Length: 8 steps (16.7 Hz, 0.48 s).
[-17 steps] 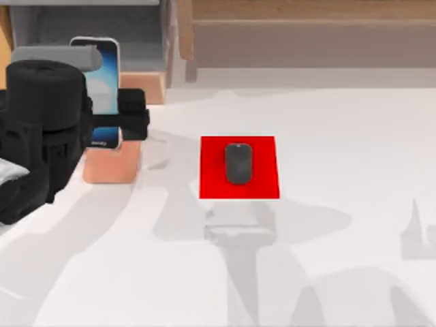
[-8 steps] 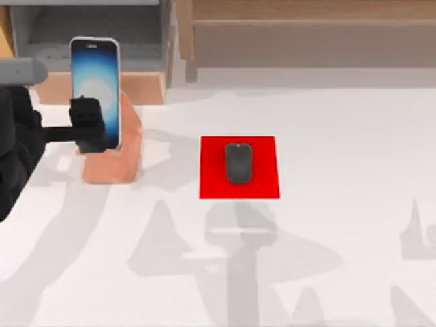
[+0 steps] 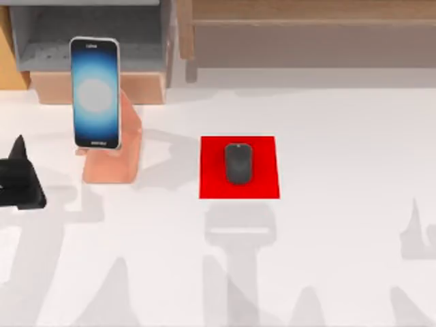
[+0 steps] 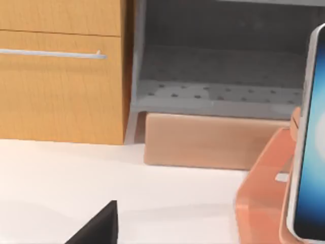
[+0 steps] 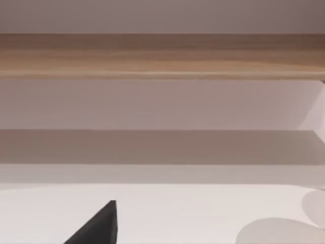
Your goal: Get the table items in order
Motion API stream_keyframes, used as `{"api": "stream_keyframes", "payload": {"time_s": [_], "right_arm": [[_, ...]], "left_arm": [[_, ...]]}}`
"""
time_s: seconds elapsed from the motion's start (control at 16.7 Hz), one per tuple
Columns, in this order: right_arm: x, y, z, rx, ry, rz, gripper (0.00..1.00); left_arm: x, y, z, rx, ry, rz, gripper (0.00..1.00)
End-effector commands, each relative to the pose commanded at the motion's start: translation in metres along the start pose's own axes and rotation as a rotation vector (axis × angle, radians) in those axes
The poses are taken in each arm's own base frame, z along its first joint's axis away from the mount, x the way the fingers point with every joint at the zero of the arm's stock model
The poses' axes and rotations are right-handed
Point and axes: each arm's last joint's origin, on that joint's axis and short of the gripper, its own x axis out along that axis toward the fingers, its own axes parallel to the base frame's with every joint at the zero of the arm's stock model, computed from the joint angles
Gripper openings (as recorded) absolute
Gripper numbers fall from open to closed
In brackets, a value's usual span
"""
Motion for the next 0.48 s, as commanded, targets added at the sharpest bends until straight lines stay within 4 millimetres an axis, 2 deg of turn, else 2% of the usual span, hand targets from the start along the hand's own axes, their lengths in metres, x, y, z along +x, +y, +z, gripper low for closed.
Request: {"api": "stream_keyframes", "payload": {"time_s": [0.24,0.48], "right_arm": [[0.0,0.0,0.0,0.0,0.0,0.0,1.0],[0.0,0.0,0.0,0.0,0.0,0.0,1.0]], "left_arm": [[-0.025,0.014,-0.024,0.012,-0.133,0.002,1.0],[-0.031,0.019,-0.044,0.038,-0.203,-0.004,1.0]]}}
